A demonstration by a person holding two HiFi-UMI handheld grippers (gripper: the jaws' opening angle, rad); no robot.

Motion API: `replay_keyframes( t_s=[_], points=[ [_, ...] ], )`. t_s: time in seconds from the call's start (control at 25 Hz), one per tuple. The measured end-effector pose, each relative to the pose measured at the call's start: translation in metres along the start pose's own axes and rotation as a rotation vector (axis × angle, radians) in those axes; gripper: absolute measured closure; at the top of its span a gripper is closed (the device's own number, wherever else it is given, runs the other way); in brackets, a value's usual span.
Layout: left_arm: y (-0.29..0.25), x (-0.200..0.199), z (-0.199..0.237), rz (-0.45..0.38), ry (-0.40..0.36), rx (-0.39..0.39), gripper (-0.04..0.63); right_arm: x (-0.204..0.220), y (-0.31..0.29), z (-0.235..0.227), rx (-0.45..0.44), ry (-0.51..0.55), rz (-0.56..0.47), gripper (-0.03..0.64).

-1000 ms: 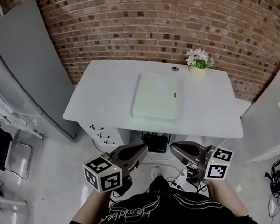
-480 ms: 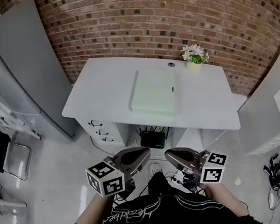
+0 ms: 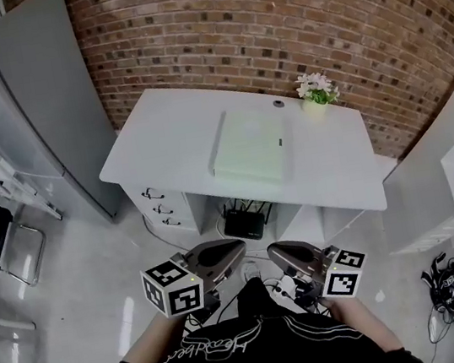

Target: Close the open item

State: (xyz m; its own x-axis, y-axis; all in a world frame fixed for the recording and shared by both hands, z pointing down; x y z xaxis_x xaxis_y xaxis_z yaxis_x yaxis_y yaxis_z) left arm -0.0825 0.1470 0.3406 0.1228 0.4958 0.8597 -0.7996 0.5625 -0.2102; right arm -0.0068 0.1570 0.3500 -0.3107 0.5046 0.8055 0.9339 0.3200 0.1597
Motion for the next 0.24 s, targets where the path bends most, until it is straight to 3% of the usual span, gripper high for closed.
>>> replay_keyframes(
  t_s=[0.24],
  points=[
    [-0.0022, 0.0038, -0.0071, 0.006, 0.003, 0.007, 0.594, 0.0006, 0.0088, 0.0044, 0.003, 0.005, -0.006, 0.614]
  ],
)
Point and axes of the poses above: the fingertips, and each gripper's own axes: y backward along the fingers, z to its left, x out of its underside, the point moved 1 cm from there along y, backward along the fingers, and after that the axes turned 12 degrees about -x, right-handed, at the moved point
